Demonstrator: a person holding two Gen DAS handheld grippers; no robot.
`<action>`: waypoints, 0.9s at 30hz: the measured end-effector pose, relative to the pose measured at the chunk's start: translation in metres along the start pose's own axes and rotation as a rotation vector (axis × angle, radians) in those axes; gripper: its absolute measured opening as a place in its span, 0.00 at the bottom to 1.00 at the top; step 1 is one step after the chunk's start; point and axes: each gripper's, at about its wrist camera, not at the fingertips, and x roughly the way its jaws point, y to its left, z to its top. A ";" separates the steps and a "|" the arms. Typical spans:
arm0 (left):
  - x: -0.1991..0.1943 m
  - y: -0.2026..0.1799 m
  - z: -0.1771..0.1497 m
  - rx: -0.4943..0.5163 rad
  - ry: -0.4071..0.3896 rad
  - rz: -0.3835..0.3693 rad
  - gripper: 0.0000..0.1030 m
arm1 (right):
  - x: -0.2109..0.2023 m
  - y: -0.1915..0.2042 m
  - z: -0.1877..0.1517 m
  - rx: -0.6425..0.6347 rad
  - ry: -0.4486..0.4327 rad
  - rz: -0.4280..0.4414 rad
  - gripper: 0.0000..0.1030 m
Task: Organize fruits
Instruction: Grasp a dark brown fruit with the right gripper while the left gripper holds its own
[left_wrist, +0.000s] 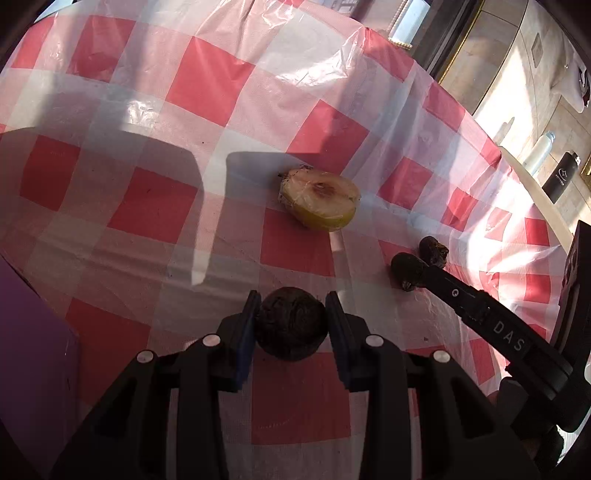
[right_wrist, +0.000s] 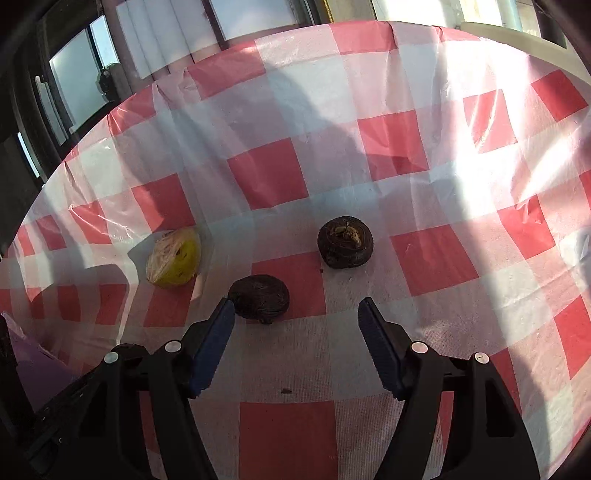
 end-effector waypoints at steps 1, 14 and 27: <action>0.000 0.000 0.000 0.000 0.000 0.001 0.35 | 0.006 0.006 0.002 -0.022 0.009 -0.004 0.66; 0.005 -0.005 0.002 0.002 -0.001 0.006 0.35 | -0.034 0.000 -0.034 0.007 -0.040 0.001 0.38; 0.005 -0.004 0.002 -0.001 -0.007 0.000 0.35 | -0.087 -0.051 -0.076 0.262 -0.150 0.204 0.38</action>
